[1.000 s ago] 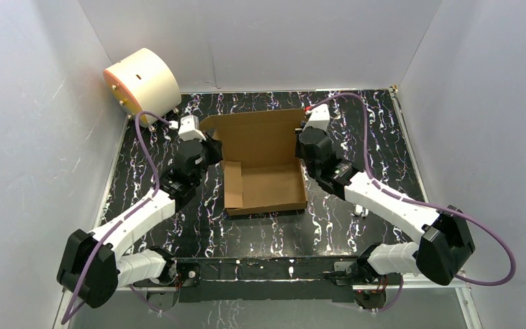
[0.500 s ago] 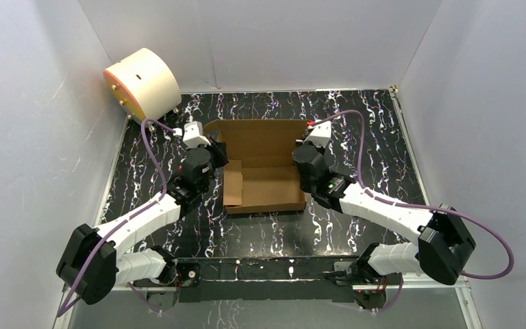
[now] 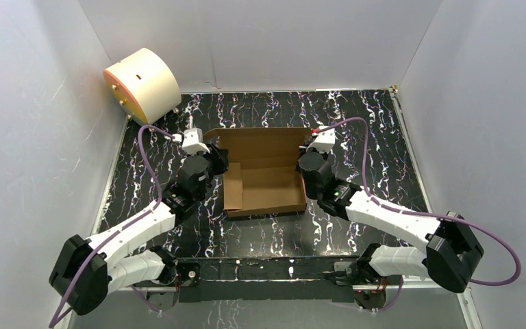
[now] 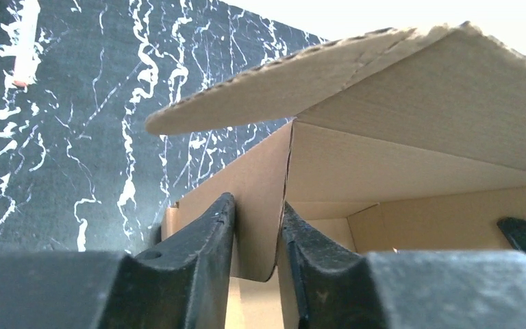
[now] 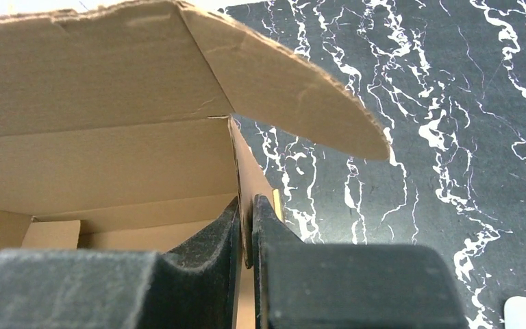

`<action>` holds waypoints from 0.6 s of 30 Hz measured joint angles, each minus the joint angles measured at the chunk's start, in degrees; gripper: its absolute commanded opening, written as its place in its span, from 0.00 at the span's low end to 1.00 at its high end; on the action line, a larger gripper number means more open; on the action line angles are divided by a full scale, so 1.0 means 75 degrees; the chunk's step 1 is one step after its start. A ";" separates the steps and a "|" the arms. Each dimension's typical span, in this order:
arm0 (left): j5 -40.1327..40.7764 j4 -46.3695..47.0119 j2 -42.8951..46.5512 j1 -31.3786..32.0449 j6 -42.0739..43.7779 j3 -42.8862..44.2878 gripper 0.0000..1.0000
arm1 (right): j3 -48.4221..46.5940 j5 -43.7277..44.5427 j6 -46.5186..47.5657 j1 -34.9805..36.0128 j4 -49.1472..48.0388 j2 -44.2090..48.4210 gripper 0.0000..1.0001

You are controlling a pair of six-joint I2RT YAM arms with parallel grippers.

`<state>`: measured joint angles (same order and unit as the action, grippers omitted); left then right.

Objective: Fold the paper box

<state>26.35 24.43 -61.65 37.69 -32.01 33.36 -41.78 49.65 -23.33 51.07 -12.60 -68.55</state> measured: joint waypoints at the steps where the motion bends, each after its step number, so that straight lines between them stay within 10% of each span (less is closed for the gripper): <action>1: -0.0003 -0.0079 0.0055 0.0017 0.0047 0.0003 0.33 | 0.0000 -0.0044 0.0064 0.0000 0.0003 0.0026 0.16; 9: -0.0038 -0.1358 0.0414 0.0099 0.0393 0.0289 0.65 | 0.0058 -0.0181 0.0886 0.0032 0.0082 0.0490 0.19; 18: 0.0052 -0.2500 0.1011 0.0096 0.0198 0.0283 0.73 | 0.0055 -0.0513 0.1792 0.0032 0.0073 0.0548 0.20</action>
<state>26.74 5.67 -54.06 38.41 -30.52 35.48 -41.36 45.80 -9.89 51.31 -12.05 -64.45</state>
